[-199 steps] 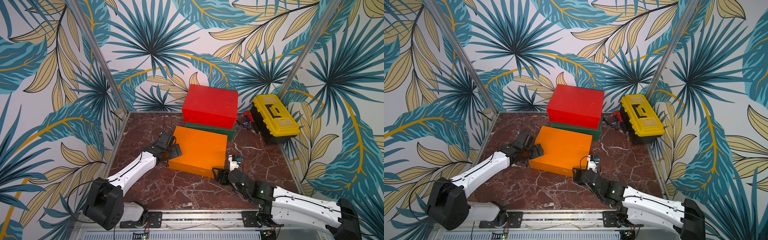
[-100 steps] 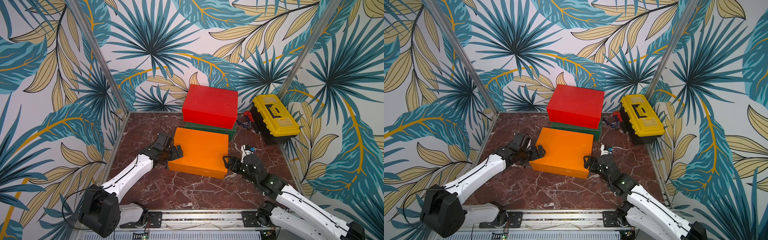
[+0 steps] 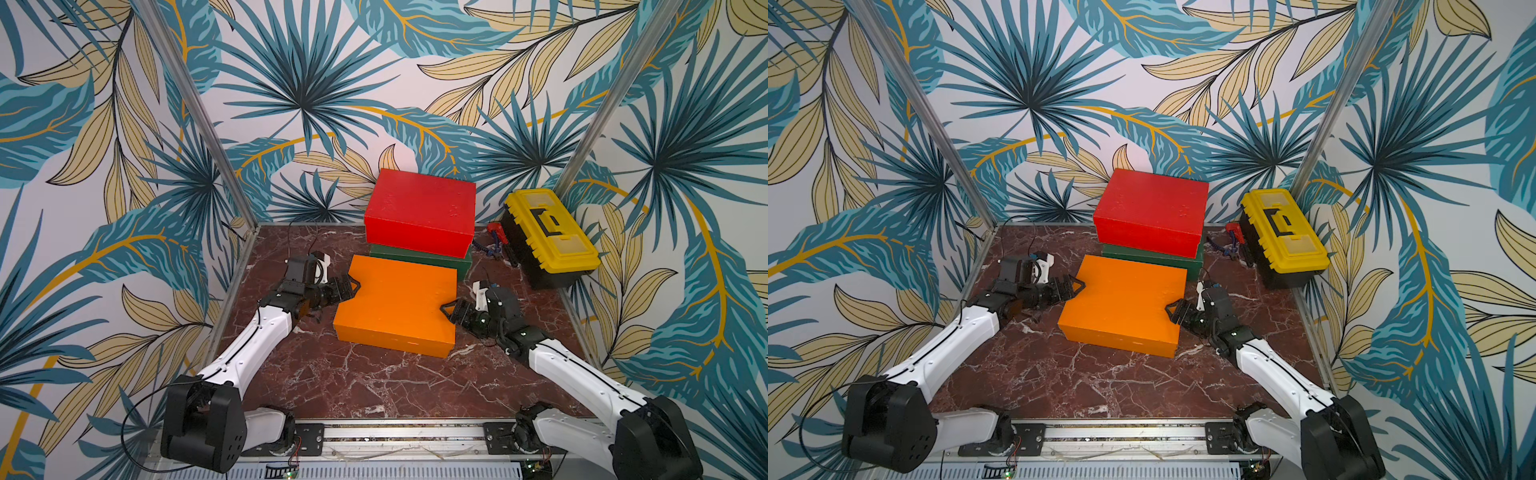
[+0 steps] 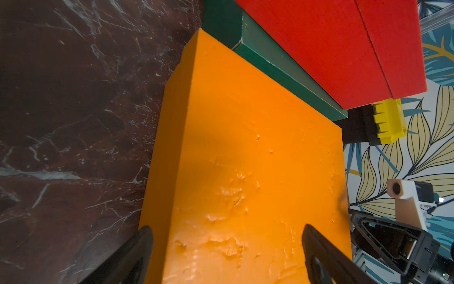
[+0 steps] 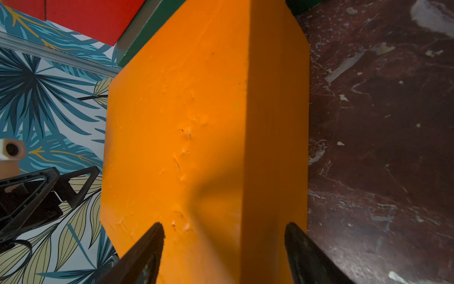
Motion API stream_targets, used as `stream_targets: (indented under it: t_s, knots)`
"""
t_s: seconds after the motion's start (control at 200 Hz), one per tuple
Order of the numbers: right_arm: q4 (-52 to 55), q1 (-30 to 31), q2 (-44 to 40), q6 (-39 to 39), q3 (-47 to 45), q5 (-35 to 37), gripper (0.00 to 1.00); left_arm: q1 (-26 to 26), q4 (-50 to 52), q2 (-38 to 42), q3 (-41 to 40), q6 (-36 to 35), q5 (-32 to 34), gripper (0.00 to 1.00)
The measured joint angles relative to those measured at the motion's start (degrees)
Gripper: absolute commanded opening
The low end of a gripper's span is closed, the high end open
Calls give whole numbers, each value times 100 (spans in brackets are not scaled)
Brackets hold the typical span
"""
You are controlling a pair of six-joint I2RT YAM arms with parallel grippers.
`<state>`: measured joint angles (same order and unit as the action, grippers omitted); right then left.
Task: Stack the shoeboxes
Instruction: Pick up the shoebox from the center of the board.
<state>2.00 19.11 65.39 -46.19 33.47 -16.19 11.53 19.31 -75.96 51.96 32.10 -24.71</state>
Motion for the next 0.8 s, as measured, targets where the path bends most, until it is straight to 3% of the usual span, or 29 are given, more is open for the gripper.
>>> stream_targets:
  t_s: [0.185, 0.431, 0.671, 0.801]
  knots:
    - [-334, -87, 431, -13, 15, -275, 70, -15, -66, -752, 37, -59, -109, 92]
    - [-518, -142, 800, -55, 109, -461, 70, -39, -258, -1139, 131, -17, -308, 90]
    - [-378, -144, 815, -50, 127, -393, 88, -74, -621, -1403, 153, 120, -619, 98]
    - [-284, -146, 815, -42, 138, -328, 91, -74, -697, -1475, 153, 179, -726, 100]
